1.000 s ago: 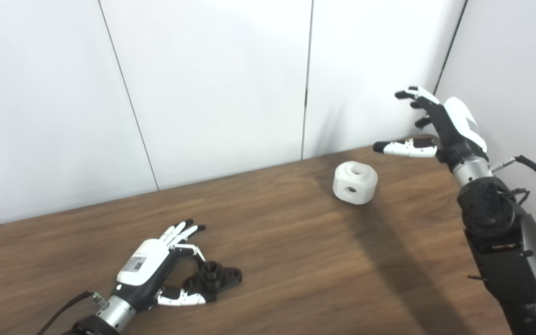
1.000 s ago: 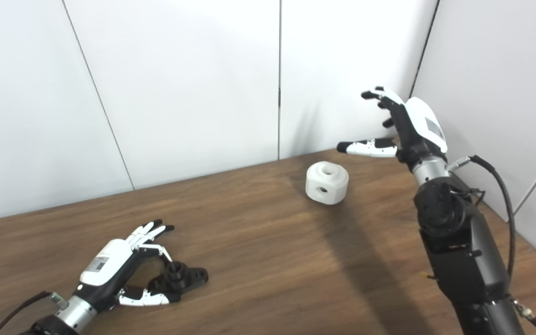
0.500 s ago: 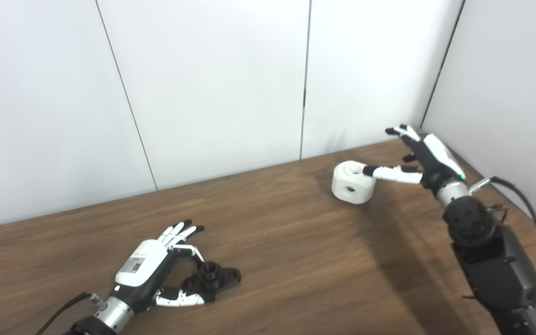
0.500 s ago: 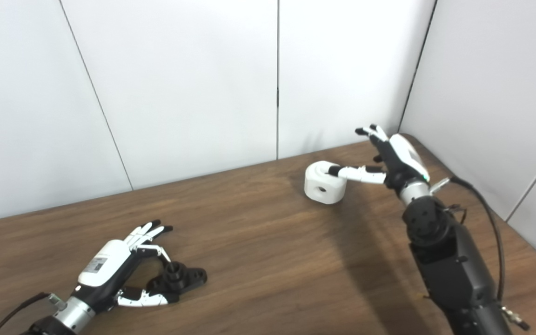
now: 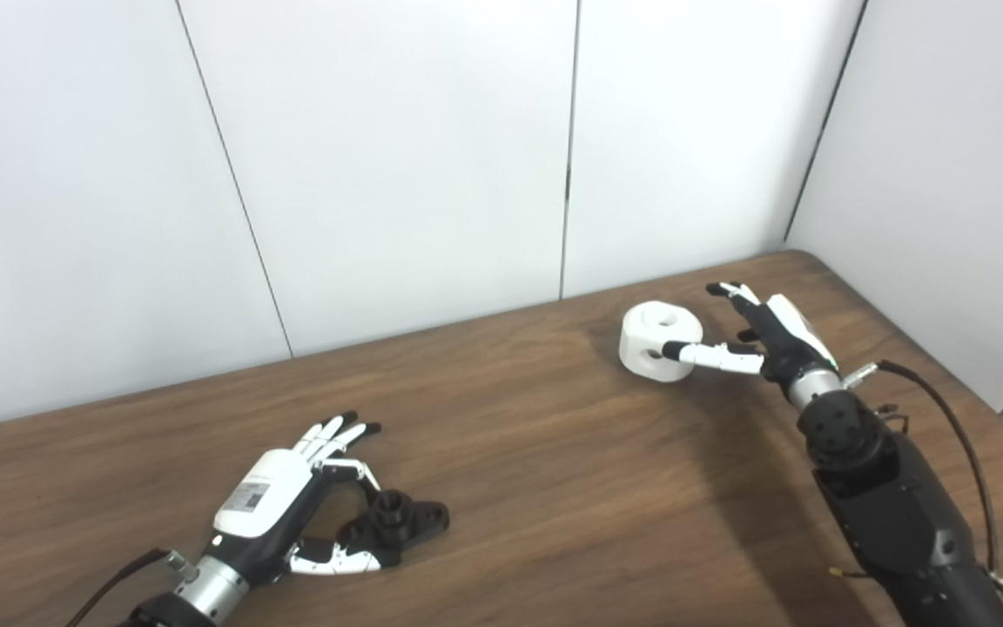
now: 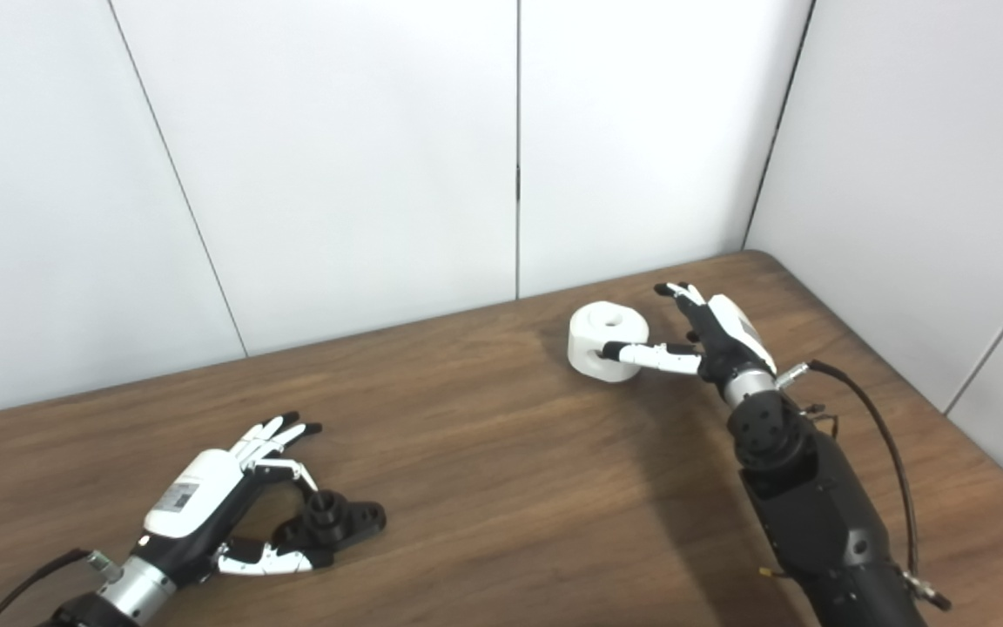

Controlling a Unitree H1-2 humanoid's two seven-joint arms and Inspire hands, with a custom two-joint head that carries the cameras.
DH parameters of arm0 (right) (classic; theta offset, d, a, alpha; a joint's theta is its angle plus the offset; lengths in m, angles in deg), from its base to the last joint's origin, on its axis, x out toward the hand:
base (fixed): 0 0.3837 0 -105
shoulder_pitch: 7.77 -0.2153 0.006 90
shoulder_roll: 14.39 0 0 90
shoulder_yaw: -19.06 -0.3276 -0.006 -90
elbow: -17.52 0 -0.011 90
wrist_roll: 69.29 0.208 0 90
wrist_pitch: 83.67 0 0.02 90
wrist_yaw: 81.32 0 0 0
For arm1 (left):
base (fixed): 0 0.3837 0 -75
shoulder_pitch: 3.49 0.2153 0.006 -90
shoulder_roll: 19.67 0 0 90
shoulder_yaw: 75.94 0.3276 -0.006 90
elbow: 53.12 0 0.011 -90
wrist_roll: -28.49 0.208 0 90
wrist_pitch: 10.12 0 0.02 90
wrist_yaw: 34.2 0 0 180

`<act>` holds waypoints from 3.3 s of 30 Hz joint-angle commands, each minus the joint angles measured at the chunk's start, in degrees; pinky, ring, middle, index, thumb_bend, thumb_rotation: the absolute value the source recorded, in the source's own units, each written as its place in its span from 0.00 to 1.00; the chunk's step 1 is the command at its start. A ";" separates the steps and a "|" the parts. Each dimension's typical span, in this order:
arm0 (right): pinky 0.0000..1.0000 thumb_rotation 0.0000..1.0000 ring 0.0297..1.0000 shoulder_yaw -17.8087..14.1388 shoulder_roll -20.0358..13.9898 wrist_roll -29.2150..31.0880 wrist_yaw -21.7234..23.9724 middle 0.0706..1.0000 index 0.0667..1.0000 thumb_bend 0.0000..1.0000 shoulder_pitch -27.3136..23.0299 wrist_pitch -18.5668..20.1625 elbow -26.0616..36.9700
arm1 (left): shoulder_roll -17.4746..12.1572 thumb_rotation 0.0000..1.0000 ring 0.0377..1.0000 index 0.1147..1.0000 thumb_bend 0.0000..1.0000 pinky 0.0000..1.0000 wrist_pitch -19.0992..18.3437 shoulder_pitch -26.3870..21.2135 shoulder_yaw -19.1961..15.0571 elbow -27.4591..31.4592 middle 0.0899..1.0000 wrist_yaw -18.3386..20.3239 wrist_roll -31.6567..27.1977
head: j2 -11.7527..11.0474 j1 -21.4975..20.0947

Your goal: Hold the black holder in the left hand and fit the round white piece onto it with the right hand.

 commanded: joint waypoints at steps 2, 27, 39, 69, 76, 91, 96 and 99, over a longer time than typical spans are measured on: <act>0.85 0.60 0.98 -0.10 -1.04 0.03 -2.03 1.00 0.91 1.00 -2.76 -1.94 0.25 | -3.24 0.07 1.00 0.41 0.53 1.00 -1.17 4.20 1.82 -5.02 0.93 2.92 3.70 | 0.01 0.03; 0.82 0.46 0.94 2.81 1.18 2.04 -4.73 0.99 0.87 0.99 -4.57 -3.34 -4.13 | -3.52 0.07 1.00 0.41 0.53 1.00 -1.40 4.32 2.01 -4.90 0.94 2.87 4.30 | 0.28 1.03; 0.81 0.45 0.93 4.29 1.55 1.66 -5.53 0.97 0.82 0.98 -5.37 -3.83 -5.63 | -3.47 0.07 1.00 0.41 0.53 1.00 -1.83 4.79 1.31 -3.56 0.93 3.49 3.82 | 0.71 1.47; 0.71 0.13 0.79 4.78 7.49 0.70 -19.94 0.76 0.45 0.52 -7.68 -14.55 -16.47 | -4.11 0.07 1.00 0.41 0.53 1.00 -2.07 5.41 1.02 -2.43 0.93 3.92 4.26 | 1.49 2.66; 0.70 0.13 0.76 4.87 8.80 0.77 -22.86 0.74 0.44 0.52 -7.97 -17.13 -18.26 | -4.24 0.07 1.00 0.41 0.52 1.00 -2.31 5.71 0.99 -1.67 0.94 4.72 4.00 | 1.79 2.95; 0.80 0.13 0.81 6.52 8.40 4.39 -10.02 0.75 0.45 0.52 -5.81 -5.07 -0.30 | -2.93 0.06 1.00 0.41 0.53 1.00 -2.15 5.21 1.24 -2.03 0.93 4.56 3.88 | 4.21 10.03; 0.80 0.13 0.80 10.09 6.93 2.83 -1.74 0.74 0.44 0.52 -6.96 2.86 8.66 | -2.17 0.07 1.00 0.41 0.53 1.00 -4.03 5.02 1.38 -0.63 0.94 5.82 4.18 | 5.72 15.05; 0.78 0.13 0.79 12.00 6.59 1.82 1.29 0.72 0.44 0.52 -7.62 5.23 11.86 | -1.53 0.07 1.00 0.41 0.52 1.00 -5.18 4.75 1.52 -0.22 0.94 6.45 4.58 | 6.47 17.13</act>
